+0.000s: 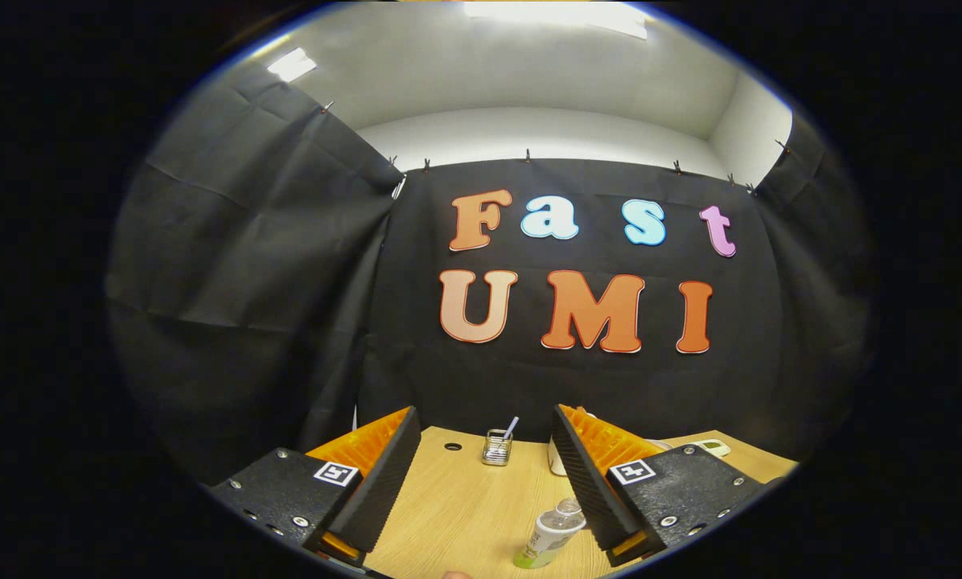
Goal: Take the bottle from table, then pour the juice into the cup, finally place the bottle on the coaster
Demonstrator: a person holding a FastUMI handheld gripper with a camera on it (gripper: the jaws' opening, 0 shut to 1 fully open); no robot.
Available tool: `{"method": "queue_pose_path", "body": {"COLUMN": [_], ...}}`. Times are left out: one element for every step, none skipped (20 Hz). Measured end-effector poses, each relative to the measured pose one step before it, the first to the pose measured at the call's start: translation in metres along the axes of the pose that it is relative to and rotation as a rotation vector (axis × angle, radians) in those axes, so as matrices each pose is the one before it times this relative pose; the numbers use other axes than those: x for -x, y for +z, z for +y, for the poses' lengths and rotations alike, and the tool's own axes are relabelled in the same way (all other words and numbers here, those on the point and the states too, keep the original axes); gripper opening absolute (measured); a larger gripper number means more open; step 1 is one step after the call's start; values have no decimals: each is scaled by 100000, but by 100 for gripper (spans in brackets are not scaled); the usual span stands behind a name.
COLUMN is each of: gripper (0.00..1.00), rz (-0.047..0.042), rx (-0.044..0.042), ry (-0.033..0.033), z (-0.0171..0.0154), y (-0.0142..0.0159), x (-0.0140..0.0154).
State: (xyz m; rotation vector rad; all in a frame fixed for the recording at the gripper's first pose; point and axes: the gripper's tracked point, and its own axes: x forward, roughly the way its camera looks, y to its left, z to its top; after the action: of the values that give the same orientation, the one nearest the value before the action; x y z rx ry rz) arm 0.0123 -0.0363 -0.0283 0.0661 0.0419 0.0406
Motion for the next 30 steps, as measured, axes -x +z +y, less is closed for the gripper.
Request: {"method": "queue_pose_path", "body": {"gripper": [97, 97, 98, 98, 98, 98, 98, 98, 98, 98, 97, 97, 98, 97, 98, 98, 98, 98, 98, 98, 98, 98, 98, 98, 98, 98, 98, 98, 98, 98], "rz": [349, 491, 496, 26, -1, -52, -216, -822, -1034, -635, 822, 431, 181, 598, 1444, 1942, 1869, 1878, 1851, 1420, 1857, 1220, 1158, 1391, 1796, 2184, 2595, 2267, 1587, 1441], "rx": [-572, -294, -87, 164, 190, -72, -743, -1230, -1528, -1026, -429, 80, 734, 1134, 837, 656, 628, 381, 204, 155, 101, 169, -252, -892, -1610, -1489, -979, -317, 88, 639], "ry": [664, 120, -848, -1180, -1223, -1037, -837, -440, -395, -778, -303, -1407, -2519, -2131, -1750, -829, -467, -351, -272, -367, -477, -925, -1394, -916, -1076, -1225, -1351, -730, -850, -752], "z": [-137, -320, -404, -449, -308, -103, -17, 192, 218, 170, 84, -167, -493, -413, -226, 76, 47, -28, 15, -17, -197, -253, -535, -400, -475, -621, -618, -390, -293, -415], "y": [-164, -238, -170, -112, 104, 159, 321, 355, 385, 158, -233, -254, -252, -514, -740, -1115, -979, -984, -868, -938, -1081, -851, -824, -866, -970, -1220, -1161, -1001, -704, -777], "x": [-156, -57, -31, -38, 47, -7, 61, 51, 70, 76, 155, 178, 110, 127, 49, 17, -40, 45, -90, -44, 69, -1, 63, 139, 13, -86, -133, -161, -161, -161]}}
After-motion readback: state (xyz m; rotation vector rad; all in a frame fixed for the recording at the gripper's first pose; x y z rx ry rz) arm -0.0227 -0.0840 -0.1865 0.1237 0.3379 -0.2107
